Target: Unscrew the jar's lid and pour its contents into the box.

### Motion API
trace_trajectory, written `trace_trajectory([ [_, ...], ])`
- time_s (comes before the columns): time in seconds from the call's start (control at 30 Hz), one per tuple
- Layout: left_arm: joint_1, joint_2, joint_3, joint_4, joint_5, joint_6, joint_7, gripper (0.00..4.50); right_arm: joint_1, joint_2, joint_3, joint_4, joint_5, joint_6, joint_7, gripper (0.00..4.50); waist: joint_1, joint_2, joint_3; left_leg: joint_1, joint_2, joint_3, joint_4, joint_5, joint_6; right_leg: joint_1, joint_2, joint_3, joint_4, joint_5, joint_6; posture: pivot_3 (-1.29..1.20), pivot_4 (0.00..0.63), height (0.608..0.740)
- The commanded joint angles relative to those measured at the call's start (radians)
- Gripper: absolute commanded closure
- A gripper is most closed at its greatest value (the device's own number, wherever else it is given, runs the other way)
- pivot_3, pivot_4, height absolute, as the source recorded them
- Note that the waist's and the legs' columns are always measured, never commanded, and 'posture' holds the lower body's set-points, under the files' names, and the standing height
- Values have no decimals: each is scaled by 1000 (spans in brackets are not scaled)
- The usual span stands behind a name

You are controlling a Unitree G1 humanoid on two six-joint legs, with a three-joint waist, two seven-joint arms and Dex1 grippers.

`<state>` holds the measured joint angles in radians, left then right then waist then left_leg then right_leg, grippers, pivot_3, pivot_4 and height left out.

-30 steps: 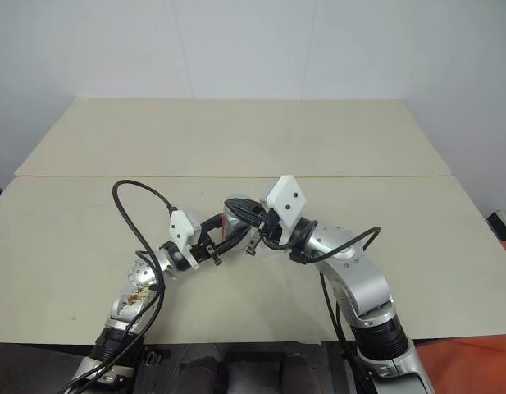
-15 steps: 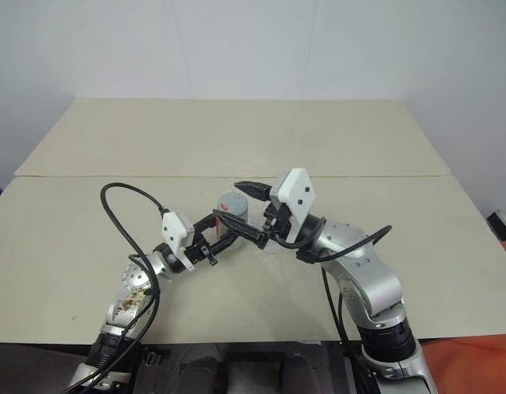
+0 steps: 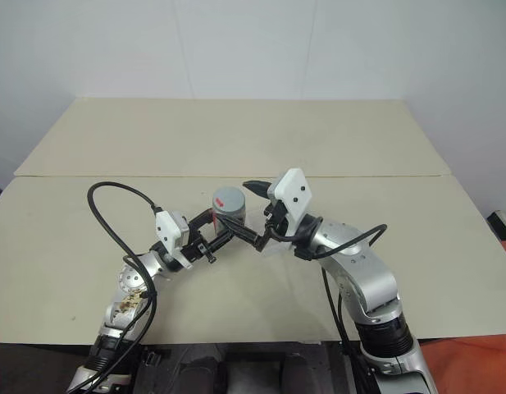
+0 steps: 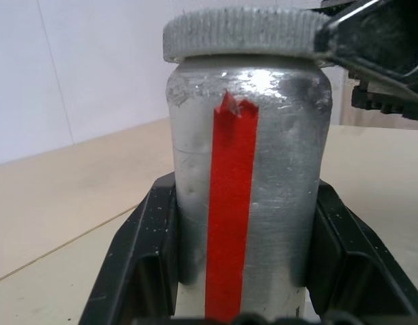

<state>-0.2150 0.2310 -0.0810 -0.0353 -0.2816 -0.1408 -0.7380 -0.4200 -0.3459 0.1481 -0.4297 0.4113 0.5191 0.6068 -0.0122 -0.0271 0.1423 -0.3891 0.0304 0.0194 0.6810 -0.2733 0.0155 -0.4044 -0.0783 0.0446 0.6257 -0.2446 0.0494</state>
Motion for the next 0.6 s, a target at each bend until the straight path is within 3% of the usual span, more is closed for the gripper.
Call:
trace_trajectory([
  [0.03,-5,-1,5,-42,-19,-24,-3,2496,-21,7,-7,-19,2,-31,5,48,0,0,0,0,0,0,0,0,0,0,0,0,0,0,0,0,150,740],
  [0.6,-28,-27,-8,-1,-7,-29,-3,2496,2,24,4,-69,63,-40,60,48,0,0,0,0,0,0,0,0,0,0,0,0,0,0,0,0,150,740],
])
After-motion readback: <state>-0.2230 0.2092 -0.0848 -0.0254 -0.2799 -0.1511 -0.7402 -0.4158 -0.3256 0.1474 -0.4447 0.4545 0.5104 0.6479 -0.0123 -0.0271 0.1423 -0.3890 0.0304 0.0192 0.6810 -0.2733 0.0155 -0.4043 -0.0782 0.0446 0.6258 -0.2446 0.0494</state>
